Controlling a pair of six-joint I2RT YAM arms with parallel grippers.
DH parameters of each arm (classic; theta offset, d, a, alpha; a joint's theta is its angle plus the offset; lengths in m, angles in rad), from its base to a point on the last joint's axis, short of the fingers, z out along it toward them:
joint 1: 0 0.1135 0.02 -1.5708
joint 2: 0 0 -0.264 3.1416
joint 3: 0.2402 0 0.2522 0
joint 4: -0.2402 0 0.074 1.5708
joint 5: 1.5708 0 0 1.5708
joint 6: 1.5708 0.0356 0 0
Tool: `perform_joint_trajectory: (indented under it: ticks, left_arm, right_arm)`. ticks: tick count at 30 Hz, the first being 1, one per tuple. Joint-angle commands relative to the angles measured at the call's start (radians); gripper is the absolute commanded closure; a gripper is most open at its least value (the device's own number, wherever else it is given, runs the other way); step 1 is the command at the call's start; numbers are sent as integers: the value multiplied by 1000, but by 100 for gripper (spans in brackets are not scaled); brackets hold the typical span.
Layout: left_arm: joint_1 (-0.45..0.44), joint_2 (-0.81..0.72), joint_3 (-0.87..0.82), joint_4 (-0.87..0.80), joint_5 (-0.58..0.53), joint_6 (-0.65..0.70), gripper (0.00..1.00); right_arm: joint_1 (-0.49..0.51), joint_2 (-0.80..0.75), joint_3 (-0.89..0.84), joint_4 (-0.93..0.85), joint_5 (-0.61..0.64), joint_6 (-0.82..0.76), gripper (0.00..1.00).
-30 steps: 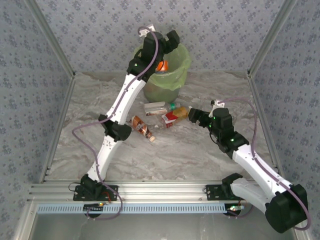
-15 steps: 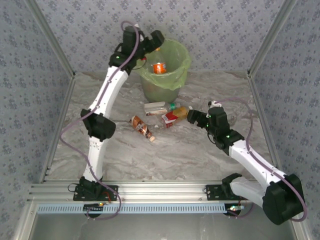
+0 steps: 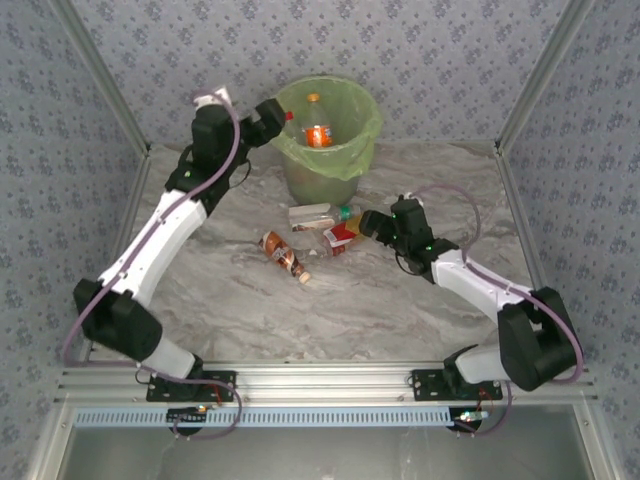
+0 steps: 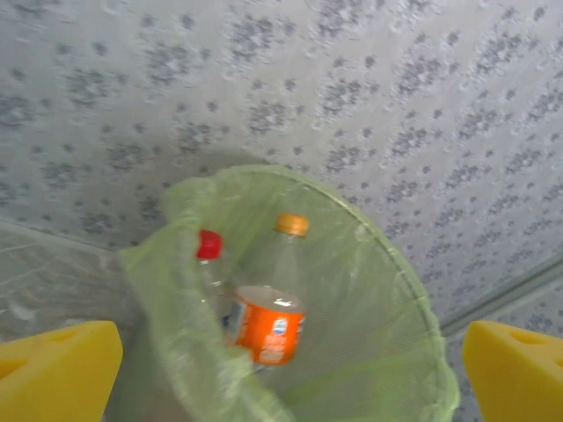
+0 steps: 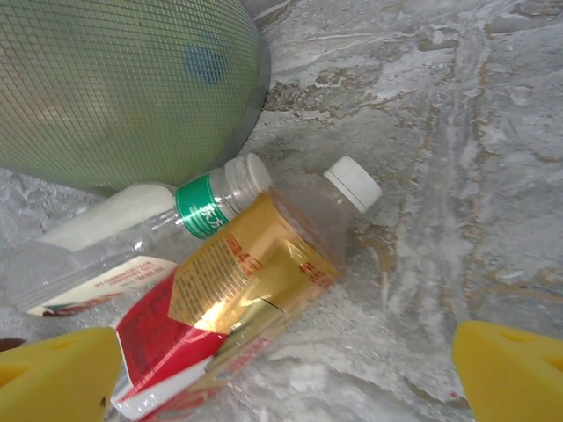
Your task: Put the plastic bottles in the bin
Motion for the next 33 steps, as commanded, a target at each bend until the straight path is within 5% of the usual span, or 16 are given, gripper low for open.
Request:
perform_joint_trajectory:
  ticks: [1, 15, 28, 33]
  left_arm:
    - [5, -72, -134, 138, -101, 7, 1]
    - [8, -213, -552, 91, -117, -140, 1]
    - [13, -225, -666, 60, -122, -174, 1]
    - [15, -225, -702, 65, -113, -195, 1]
  right_arm:
    - [20, 66, 66, 18, 51, 81, 1]
    - [178, 357, 242, -25, 268, 337, 1]
    - [208, 477, 331, -288, 359, 357, 1]
    - [188, 464, 303, -300, 321, 231, 2]
